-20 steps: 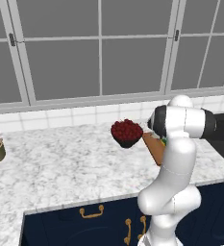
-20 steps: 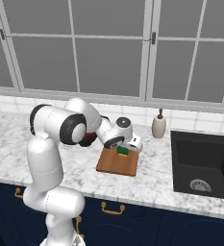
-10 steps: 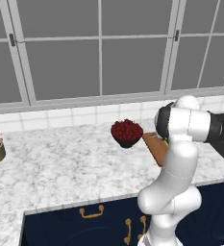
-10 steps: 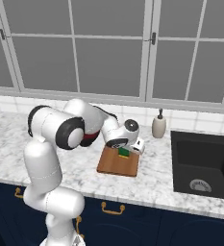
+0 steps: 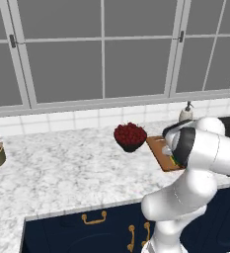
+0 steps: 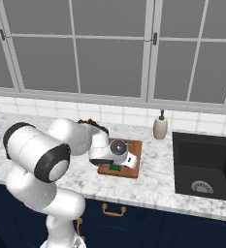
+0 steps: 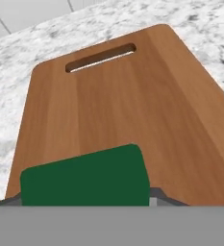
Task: Pick up the sponge from the counter and clean the cutting board by briefly scrubbing or pressing down on the cutting board. Once finished, release the sponge.
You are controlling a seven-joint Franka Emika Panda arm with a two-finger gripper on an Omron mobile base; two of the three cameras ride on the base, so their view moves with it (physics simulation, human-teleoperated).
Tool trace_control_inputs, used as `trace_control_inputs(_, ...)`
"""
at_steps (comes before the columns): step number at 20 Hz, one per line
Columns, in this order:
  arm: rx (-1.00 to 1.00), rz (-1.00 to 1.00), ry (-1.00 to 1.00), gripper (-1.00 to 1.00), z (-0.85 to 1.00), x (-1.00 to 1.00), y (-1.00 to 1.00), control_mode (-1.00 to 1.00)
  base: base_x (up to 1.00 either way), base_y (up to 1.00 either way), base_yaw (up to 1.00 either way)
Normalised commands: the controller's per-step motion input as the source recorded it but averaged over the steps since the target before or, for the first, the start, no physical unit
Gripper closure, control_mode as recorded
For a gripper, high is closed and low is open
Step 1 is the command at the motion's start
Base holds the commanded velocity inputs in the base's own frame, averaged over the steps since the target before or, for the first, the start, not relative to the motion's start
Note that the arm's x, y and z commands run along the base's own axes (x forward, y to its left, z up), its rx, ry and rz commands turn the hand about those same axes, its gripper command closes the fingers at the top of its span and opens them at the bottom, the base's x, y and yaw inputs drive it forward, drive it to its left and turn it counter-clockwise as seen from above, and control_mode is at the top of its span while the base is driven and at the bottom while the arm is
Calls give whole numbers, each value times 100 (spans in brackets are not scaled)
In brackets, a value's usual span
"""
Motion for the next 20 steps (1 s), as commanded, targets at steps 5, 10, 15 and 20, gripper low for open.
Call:
trace_control_inputs(5,-3,-11,-12,100,-3,-47,-13,-100,0,0,0)
trace_control_inputs(10,0,-12,5,100,0,90,-91,-100,0,0,0)
trace_control_inputs(15,-3,-3,-1,100,0,60,-46,-100,0,0,0)
trace_control_inputs(20,-2,-2,-15,100,-2,0,-1,-100,0,0,0)
